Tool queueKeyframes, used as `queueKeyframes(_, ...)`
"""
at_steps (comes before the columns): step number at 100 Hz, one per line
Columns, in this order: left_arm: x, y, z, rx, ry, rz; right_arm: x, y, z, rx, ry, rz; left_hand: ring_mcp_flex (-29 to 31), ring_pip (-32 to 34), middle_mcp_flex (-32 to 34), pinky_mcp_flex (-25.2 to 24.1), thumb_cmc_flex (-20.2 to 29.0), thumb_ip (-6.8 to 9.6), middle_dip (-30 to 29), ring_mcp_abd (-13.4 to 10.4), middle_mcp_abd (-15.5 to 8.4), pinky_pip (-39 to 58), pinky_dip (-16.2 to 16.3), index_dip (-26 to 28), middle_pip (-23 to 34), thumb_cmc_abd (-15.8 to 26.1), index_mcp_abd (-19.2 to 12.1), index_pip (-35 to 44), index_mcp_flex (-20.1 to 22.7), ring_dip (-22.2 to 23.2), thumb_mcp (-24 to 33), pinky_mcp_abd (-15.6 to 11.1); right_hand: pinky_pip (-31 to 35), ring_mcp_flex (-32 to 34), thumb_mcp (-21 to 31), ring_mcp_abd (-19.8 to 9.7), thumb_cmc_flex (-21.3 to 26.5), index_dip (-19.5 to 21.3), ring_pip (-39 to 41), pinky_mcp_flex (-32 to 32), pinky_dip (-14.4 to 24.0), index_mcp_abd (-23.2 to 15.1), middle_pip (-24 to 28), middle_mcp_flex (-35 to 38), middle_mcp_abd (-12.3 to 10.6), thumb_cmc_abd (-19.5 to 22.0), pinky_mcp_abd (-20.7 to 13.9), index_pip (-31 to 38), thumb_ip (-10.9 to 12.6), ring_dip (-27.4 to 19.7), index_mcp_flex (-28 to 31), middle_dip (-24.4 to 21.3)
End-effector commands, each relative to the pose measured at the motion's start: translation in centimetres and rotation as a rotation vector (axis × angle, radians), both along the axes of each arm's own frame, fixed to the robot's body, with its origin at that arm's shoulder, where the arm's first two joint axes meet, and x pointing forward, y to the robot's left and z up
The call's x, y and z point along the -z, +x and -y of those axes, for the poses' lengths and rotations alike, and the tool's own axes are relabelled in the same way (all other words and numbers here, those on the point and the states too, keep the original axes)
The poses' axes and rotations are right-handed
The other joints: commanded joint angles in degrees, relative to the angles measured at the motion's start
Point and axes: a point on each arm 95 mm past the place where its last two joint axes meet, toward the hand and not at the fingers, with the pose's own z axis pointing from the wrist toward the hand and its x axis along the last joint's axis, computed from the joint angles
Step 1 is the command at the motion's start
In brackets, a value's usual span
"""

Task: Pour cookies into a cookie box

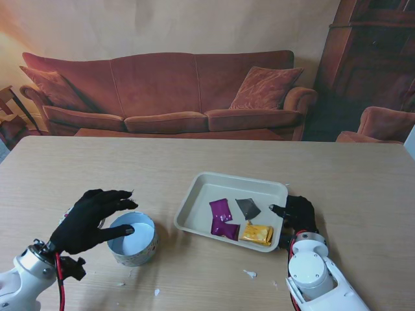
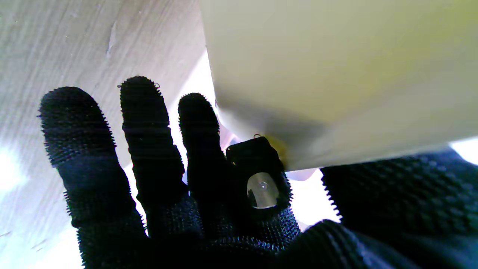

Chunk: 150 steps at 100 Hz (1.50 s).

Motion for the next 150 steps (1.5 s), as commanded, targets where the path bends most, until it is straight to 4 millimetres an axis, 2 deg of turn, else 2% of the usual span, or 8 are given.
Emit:
queueKeyframes(1, 0.2, -0.1, 0.2, 0.001, 0.002, -0.014, 0.0, -0.3, -0.6, -0.01, 0.021, 0.009, 1.6, 0.3, 1.0, 0.1, 1.2, -0.2, 0.0, 0.5, 0.4, 1.0, -0.4, 0.0, -0.7, 2.5, -0.2, -0.2, 1.0, 0.1, -1.0, 1.4, 2.2, 1.8, 22.4, 0.5, 30.0, 1.5, 3.1, 1.4, -0.8, -11.8, 1.1, 1.6, -0.1, -1.9, 1.0, 2.7, -4.1, 0.7, 4.4, 0.5)
queueKeyframes(21, 0.3, 0.0, 0.1, -0.002, 0.002, -0.016, -0.5, -0.6, -0.6, -0.001, 0.048, 0.063, 1.5, 0.2, 0.9, 0.1, 1.1, -0.2, -0.1, 0.5, 0.4, 1.0, -0.5, 0.0, -0.8, 2.6, -0.2, -0.2, 1.1, 0.1, -1.0, 1.5, 3.0, 2.6, 24.0, 1.0, 30.0, 1.7, 5.5, 2.2, -1.0, -12.2, 1.7, 3.0, 0.1, -4.1, 1.5, 2.6, -4.6, 0.5, 5.3, 0.5)
queueKeyframes(55, 0.2, 0.0, 0.1, -0.004, -0.006, -0.009, -2.3, -1.0, -0.7, 0.012, 0.083, 0.175, 1.5, 0.3, 1.0, 0.1, 1.0, -0.21, -0.1, 0.7, 0.5, 1.1, -0.6, 0.1, -0.9, 2.7, -0.1, -0.3, 1.2, 0.1, -1.0, 1.6, 3.8, 3.2, 25.0, 1.3, 30.1, 1.8, 7.6, 3.0, -1.0, -12.3, 2.6, 4.1, -0.1, -5.8, 1.9, 2.5, -5.3, 0.7, 6.1, 0.6)
queueKeyframes(150, -0.2, -0.1, -0.4, -0.016, -0.009, 0.03, -7.1, -3.3, -2.5, 0.006, 0.228, 0.345, 1.8, 0.4, 1.2, 0.2, 1.0, -0.22, -0.1, 0.7, 0.6, 1.4, -0.7, 0.0, -0.9, 2.8, -0.1, -0.4, 1.3, 0.1, -1.0, 1.8, 5.0, 3.5, 25.9, 1.9, 30.5, 2.1, 10.4, 4.2, -0.7, -12.4, 3.7, 5.0, 0.0, -7.6, 2.4, 2.4, -6.6, 1.0, 6.4, 0.3)
